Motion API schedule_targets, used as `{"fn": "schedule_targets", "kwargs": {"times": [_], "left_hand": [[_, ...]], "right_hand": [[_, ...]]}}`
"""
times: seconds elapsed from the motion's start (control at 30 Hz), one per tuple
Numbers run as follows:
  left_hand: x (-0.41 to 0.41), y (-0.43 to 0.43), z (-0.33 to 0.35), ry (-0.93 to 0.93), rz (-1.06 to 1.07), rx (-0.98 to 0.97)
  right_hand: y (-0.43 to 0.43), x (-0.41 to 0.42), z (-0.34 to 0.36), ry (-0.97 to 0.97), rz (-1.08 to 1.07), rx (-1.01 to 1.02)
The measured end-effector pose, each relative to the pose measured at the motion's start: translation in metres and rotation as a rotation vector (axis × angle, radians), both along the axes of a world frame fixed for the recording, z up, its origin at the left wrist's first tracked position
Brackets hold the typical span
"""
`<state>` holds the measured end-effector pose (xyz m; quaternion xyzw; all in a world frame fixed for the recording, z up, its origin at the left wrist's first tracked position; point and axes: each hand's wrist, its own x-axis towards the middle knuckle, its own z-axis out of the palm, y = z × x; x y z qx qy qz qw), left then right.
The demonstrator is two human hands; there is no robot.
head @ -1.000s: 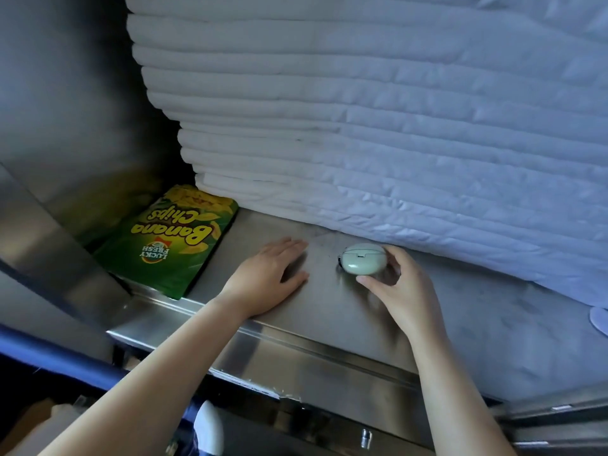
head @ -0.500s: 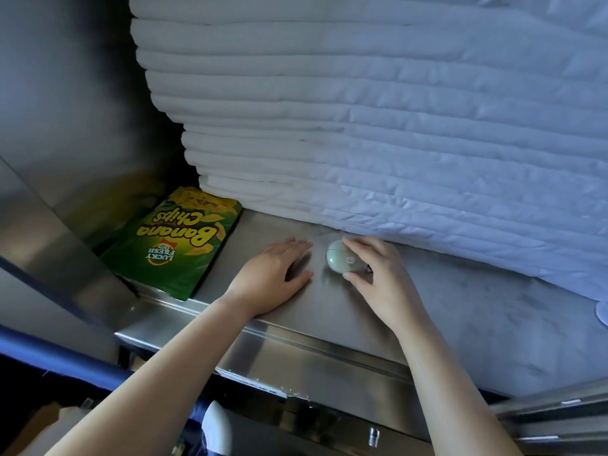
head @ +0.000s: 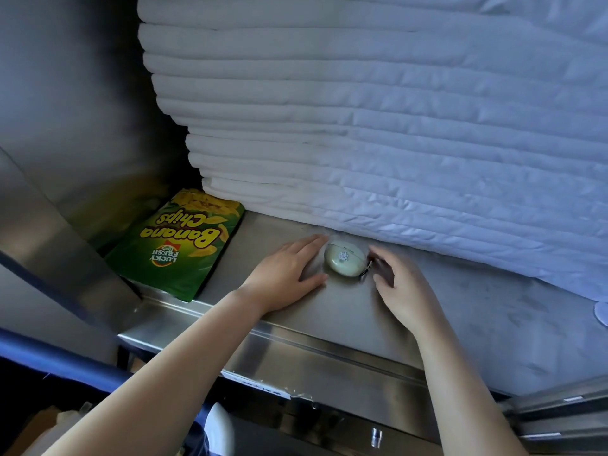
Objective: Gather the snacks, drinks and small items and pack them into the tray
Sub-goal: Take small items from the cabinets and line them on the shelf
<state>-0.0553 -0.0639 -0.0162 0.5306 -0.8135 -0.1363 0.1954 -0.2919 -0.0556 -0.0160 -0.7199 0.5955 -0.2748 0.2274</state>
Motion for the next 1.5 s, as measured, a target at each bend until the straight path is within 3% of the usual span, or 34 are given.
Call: {"fn": "schedule_targets", "kwargs": {"times": [0.47,0.67,0.83,1.0,1.13,1.37,1.5], "left_hand": [[-0.019,-0.006,0.001,0.174,-0.091,0.031],[0.005,0.002,0.001,0.162,-0.034,0.001],[0.020,0.010,0.001,0.138,0.083,-0.041],[0.035,0.012,0.003,0.132,0.109,-0.019],[0.039,0.013,0.003,0.158,0.126,-0.007],[0.038,0.014,0.000,0.131,0.264,-0.064],[0.037,0.015,0.000,0.094,0.298,-0.107]], "right_hand": [[-0.005,0.003,0.006,-0.025,0.006,-0.113],[-0.005,0.011,0.007,-0.183,0.029,0.058],[-0.012,0.034,0.004,-0.155,-0.010,0.063],[-0.032,0.045,0.017,-0.122,0.133,0.274],[-0.046,0.046,0.025,-0.118,0.170,0.327],[-0.037,0.065,0.012,-0.043,0.068,0.088],[-0.029,0.084,0.014,-0.040,0.199,-0.112]]}}
